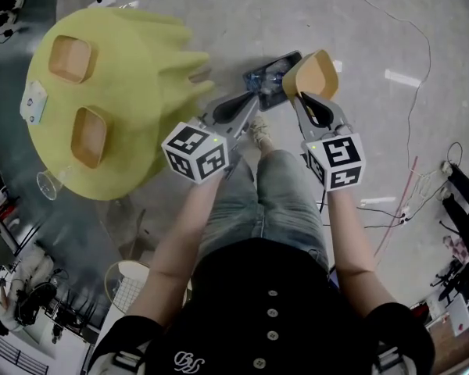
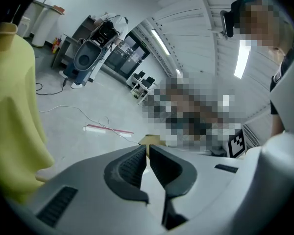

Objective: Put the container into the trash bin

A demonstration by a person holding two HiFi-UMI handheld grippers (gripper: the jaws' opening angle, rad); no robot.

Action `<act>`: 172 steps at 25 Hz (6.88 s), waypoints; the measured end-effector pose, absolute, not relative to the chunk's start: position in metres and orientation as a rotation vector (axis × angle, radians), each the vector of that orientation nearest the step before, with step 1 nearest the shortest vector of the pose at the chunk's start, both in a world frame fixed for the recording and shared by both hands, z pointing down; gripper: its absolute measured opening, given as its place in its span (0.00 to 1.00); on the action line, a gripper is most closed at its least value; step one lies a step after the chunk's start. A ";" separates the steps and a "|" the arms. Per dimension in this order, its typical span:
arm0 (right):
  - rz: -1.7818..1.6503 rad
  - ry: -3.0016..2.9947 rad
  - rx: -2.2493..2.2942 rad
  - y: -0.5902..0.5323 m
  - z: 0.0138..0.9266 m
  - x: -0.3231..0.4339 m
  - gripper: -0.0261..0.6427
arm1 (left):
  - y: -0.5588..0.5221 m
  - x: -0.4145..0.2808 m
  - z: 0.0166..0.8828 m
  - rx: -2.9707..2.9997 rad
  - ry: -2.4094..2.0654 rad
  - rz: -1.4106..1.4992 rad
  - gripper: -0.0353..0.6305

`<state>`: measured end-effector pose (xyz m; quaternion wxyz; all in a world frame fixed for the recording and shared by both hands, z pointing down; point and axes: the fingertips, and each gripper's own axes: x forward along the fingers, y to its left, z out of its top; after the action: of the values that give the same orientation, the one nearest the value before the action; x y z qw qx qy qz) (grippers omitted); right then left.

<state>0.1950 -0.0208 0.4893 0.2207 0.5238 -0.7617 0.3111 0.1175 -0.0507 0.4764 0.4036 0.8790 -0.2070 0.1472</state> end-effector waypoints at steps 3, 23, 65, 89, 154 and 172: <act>0.886 -2.095 1.407 -0.016 0.505 0.190 0.07 | -0.044 0.117 0.493 2.190 -0.514 0.394 0.10; 1.083 -2.052 1.353 0.009 0.592 0.177 0.07 | -0.025 0.130 0.568 2.102 -0.495 0.429 0.10; 1.219 -1.980 1.407 -0.006 0.664 0.181 0.30 | -0.017 0.144 0.612 2.030 -0.490 0.446 0.10; 1.087 -2.240 1.383 -0.052 0.526 0.119 0.27 | -0.041 0.071 0.489 2.130 -0.564 0.180 0.10; 0.834 -2.582 0.981 -0.078 0.346 -0.213 0.05 | -0.085 -0.291 0.396 2.325 -1.013 0.457 0.17; 0.897 -2.527 1.055 -0.067 0.365 -0.200 0.04 | -0.075 -0.286 0.459 2.395 -0.890 1.074 0.21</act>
<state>-0.1997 -0.0672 0.3654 0.1297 0.3632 -0.8694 0.3088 -0.2863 -0.0750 0.4595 0.1841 0.8494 -0.3155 0.3808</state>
